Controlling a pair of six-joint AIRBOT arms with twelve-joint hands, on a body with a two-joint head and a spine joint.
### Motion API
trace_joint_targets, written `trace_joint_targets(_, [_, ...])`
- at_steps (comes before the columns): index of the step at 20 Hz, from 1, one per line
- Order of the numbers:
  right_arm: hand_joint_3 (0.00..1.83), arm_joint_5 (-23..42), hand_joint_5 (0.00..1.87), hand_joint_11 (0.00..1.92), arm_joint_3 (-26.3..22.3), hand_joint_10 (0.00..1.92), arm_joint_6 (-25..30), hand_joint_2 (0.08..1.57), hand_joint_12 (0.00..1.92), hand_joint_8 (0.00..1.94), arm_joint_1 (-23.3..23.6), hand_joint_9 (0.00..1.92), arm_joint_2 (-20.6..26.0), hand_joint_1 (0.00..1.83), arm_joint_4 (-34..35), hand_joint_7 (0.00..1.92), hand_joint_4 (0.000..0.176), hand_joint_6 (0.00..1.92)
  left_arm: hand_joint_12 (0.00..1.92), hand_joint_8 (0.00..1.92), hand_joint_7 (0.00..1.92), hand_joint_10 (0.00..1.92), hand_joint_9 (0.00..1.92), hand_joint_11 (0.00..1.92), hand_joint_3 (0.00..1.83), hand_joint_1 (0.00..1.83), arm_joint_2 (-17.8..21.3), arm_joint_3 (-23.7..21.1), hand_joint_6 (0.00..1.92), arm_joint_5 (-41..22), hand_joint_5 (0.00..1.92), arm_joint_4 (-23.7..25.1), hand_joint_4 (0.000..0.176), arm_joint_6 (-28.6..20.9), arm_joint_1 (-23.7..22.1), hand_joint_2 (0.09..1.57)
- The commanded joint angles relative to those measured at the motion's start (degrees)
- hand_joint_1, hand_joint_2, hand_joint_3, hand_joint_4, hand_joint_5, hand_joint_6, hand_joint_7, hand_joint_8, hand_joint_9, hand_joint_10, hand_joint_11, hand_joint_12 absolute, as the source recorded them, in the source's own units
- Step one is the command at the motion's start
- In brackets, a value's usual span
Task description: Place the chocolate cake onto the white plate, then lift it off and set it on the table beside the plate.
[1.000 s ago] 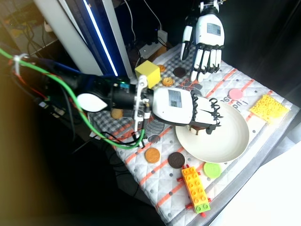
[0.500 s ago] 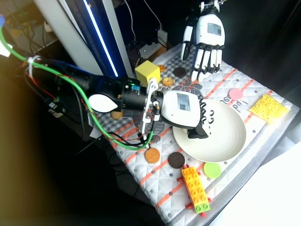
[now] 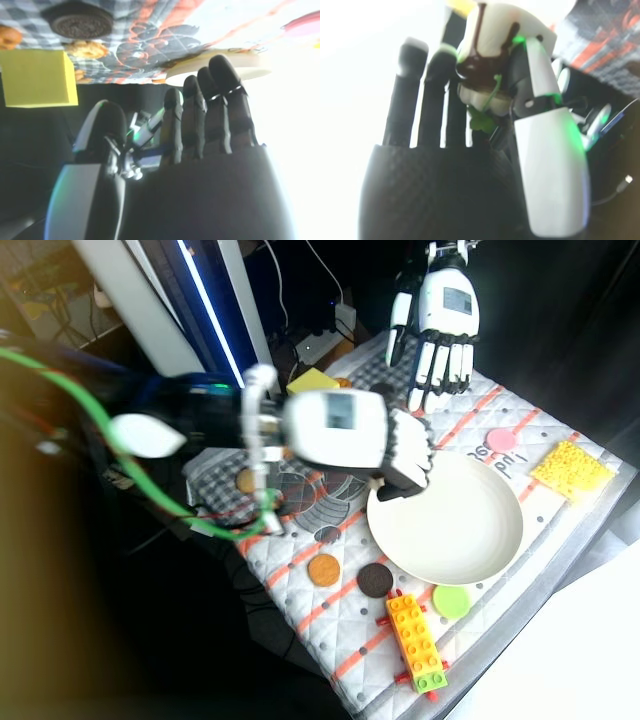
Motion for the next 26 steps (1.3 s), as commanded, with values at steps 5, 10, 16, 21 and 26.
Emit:
trace_joint_targets(5, [0.0, 7.8, 0.65, 0.73, -3.4, 1.85, 9.6, 1.28, 1.92, 1.62, -5.3, 0.67, 5.2, 1.19, -6.8, 0.76, 0.0, 1.3, 1.39, 0.01, 0.28, 0.79, 0.0, 0.0, 0.0, 0.48, 1.4, 0.0, 0.01, -6.8, 0.27, -1.8, 0.043, -0.3, -0.8, 1.38])
trace_joint_targets(10, [0.0, 7.7, 0.69, 0.78, -3.1, 1.74, 11.1, 1.25, 1.92, 1.49, -10.6, 0.76, 4.9, 1.18, -7.3, 0.81, 0.0, 1.31, 1.56, 0.01, 0.3, 0.85, 0.0, 0.0, 0.0, 0.45, 1.7, 0.1, 0.0, -6.8, 0.27, -2.0, 0.062, -0.3, -1.7, 1.37])
trace_joint_targets(16, [0.0, 6.2, 0.12, 0.04, -1.9, 1.3, 11.1, 1.14, 1.9, 0.82, -15.2, 0.06, 4.0, 0.96, -3.8, 0.17, 0.0, 0.72, 1.48, 0.01, 0.3, 0.75, 0.0, 0.0, 0.0, 0.47, 1.6, 0.3, 0.01, -7.3, 0.29, -2.4, 0.054, -0.3, -1.5, 1.35])
trace_joint_targets(21, [0.0, 6.3, 0.0, 0.0, -3.5, 0.0, 11.1, 1.0, 0.0, 0.0, -15.5, 0.0, 6.9, 0.71, -3.7, 0.0, 0.044, 0.0, 1.49, 0.02, 0.33, 0.85, 0.0, 0.0, 0.0, 0.52, 1.6, 0.5, 0.02, -7.9, 0.34, -2.9, 0.034, -0.3, -1.2, 1.35])
trace_joint_targets(26, [0.0, 11.4, 0.0, 0.0, -7.3, 0.0, 11.1, 0.93, 0.0, 0.0, -15.6, 0.0, 12.8, 0.64, -3.7, 0.0, 0.118, 0.0, 1.49, 0.03, 0.33, 0.88, 0.0, 0.0, 0.0, 0.55, 1.7, 0.6, 0.0, -8.5, 0.33, -3.6, 0.029, -0.3, -0.7, 1.35])
